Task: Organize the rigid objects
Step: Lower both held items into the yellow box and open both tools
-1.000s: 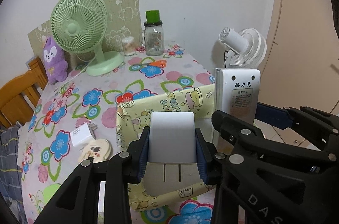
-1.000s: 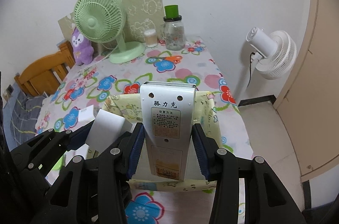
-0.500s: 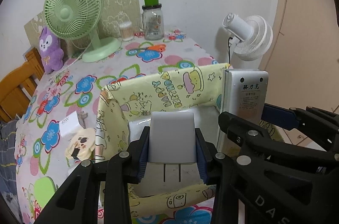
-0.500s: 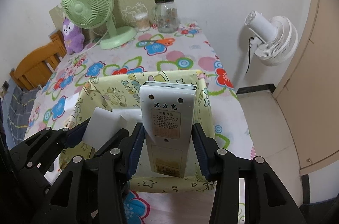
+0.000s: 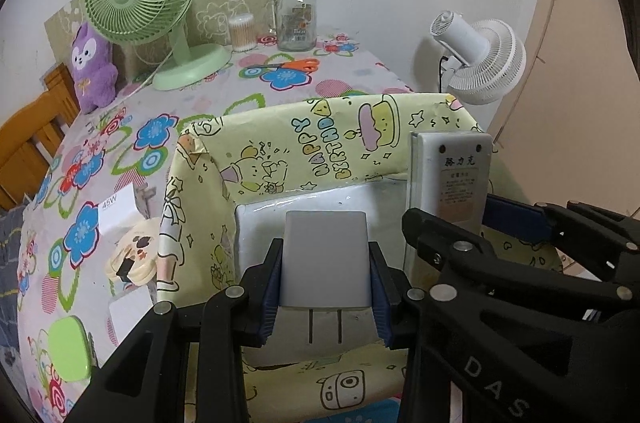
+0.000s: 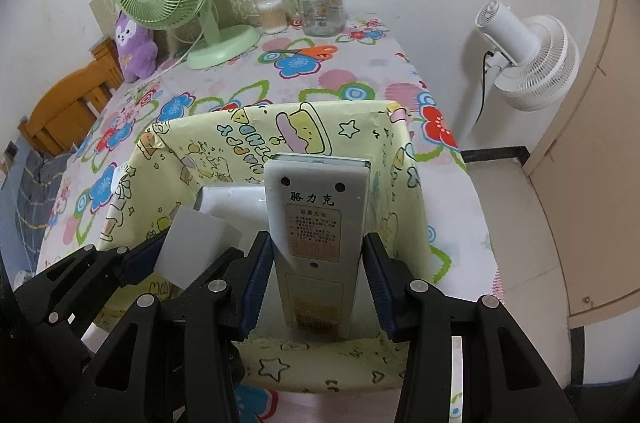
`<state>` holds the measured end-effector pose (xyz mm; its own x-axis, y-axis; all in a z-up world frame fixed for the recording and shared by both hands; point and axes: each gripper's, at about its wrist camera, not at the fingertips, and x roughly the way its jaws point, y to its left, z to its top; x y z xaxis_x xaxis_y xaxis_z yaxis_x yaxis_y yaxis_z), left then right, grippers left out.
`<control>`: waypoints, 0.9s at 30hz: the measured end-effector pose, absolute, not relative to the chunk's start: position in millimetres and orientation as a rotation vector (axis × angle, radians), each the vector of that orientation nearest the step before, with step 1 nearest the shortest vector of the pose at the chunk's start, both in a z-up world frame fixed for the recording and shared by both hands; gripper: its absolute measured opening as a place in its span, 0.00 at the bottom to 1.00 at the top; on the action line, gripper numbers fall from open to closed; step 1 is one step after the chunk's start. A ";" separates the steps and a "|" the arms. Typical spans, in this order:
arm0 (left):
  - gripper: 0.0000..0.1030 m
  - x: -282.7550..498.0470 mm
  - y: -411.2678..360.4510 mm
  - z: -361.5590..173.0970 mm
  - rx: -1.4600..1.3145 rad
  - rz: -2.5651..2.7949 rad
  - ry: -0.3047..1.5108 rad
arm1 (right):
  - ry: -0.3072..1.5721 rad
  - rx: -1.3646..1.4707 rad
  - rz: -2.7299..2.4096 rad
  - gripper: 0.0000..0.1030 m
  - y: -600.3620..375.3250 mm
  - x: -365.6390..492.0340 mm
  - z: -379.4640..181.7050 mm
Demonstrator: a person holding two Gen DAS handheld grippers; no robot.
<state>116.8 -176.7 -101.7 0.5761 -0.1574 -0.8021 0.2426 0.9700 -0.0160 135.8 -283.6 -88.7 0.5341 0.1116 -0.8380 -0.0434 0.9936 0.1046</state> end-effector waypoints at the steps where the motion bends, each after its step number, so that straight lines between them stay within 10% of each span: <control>1: 0.39 117.4 -176.3 -101.7 0.098 -0.236 0.927 | 0.999 0.072 0.089 0.48 -283.2 136.6 -88.7; 14: 0.45 120.0 -176.3 -99.9 0.077 -0.255 0.950 | 0.978 0.088 0.086 0.53 -283.7 134.3 -89.0; 20: 0.76 113.1 -177.6 -92.2 0.081 -0.261 0.925 | 0.954 0.136 0.112 0.66 -287.1 127.1 -81.6; 27: 0.77 107.3 -171.8 -85.5 0.087 -0.252 0.905 | 0.933 0.121 0.084 0.80 -281.5 119.9 -74.5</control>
<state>107.3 -171.8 -85.5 0.5905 -0.1798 -0.7868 0.2525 0.9671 -0.0315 119.9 -281.5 -74.5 0.5928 0.1247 -0.7956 -0.0200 0.9899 0.1403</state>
